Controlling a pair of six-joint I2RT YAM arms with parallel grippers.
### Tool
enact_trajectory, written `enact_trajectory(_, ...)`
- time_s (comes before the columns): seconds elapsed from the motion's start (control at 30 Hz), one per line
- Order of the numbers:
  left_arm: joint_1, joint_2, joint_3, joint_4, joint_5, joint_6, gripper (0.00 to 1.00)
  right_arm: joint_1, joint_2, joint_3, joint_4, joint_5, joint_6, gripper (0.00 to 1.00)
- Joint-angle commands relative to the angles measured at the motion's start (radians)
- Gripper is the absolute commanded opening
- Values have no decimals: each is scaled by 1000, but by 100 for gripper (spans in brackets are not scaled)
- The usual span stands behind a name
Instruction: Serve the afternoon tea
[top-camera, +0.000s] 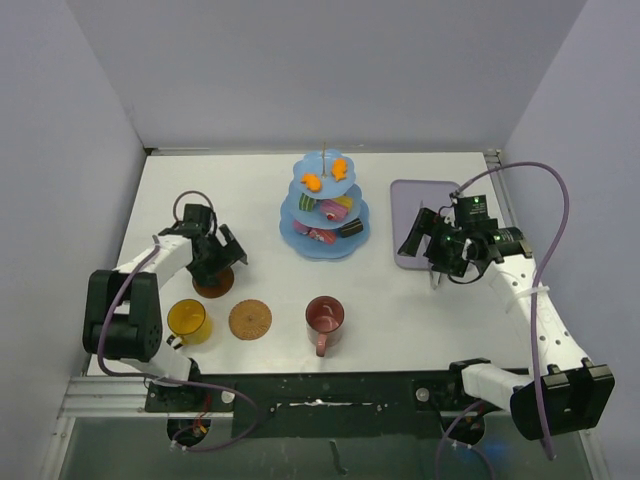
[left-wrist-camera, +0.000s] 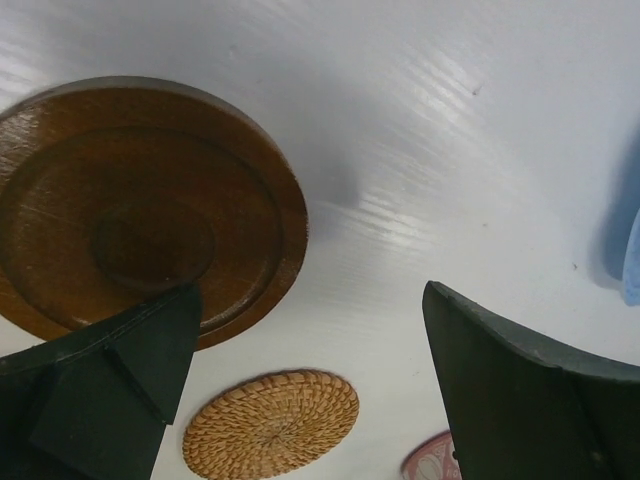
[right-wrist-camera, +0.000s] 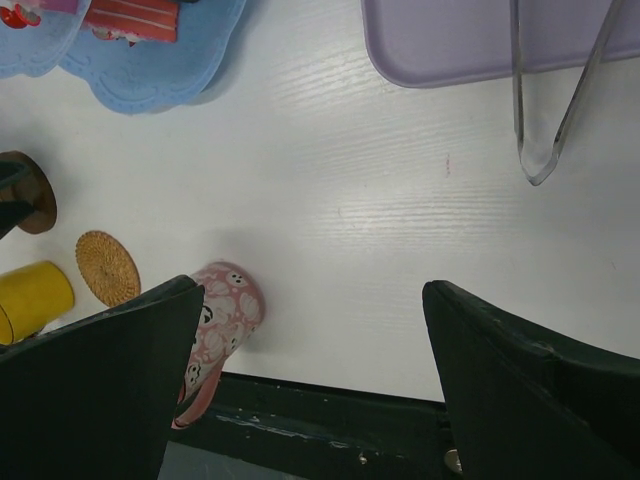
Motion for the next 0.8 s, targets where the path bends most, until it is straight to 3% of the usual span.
enact_trajectory(0.0, -35, 44, 15, 87, 31, -5, 91, 24, 4, 55, 33, 28, 0, 98)
enact_trajectory(0.23, -123, 97, 45, 133, 59, -50, 91, 32, -4, 59, 19, 37, 4, 98)
enact_trajectory(0.57, -359, 197, 107, 294, 85, -237, 91, 72, -6, 74, 0, 48, 10, 97)
enact_trajectory(0.77, -390, 219, 179, 288, 69, -259, 91, 128, -12, 83, -1, 65, 7, 98)
